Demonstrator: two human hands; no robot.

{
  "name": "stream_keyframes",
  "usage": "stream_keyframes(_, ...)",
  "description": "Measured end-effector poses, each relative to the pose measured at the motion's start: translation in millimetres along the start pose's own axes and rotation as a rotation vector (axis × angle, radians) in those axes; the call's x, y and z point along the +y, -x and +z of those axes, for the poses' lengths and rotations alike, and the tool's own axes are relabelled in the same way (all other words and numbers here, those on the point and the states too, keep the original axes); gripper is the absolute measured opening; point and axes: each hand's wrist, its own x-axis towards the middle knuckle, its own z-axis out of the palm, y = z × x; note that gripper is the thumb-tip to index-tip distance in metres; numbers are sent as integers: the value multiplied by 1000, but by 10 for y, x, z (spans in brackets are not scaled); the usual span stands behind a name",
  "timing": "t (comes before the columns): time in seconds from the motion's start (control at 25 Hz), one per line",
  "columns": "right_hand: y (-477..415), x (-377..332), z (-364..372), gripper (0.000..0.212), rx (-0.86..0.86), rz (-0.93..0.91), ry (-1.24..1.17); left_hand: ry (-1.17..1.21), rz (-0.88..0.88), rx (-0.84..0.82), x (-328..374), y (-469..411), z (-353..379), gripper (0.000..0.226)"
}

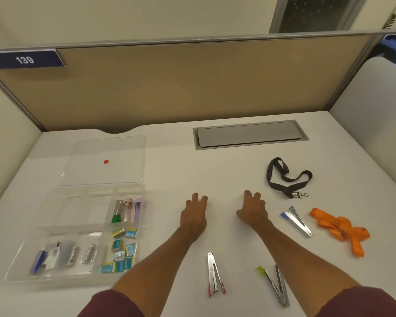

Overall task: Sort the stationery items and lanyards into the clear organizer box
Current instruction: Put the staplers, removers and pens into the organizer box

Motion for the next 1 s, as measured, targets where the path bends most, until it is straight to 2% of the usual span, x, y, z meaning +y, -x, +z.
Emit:
stream_keyframes(0.2,96,-305,-23,59,23,-117,-83,39,-41,49,-182,21,-197,56)
stream_keyframes(0.48,385,-1291,124,61,60,-291,-162,6,-22,285,-681,-7,-650,63)
stream_keyframes(0.68,664,-2148,302,44,68,-430,-225,62,0,403,-1386,173,-1028,55)
stream_keyframes(0.88,959,-2896,591,44,0,-496,-212,178,-100,449,-2131,394,-1284,44)
stream_keyframes(1.0,1089,-3191,793,43,-29,-522,-182,198,-176,398,-2468,462,-1344,38)
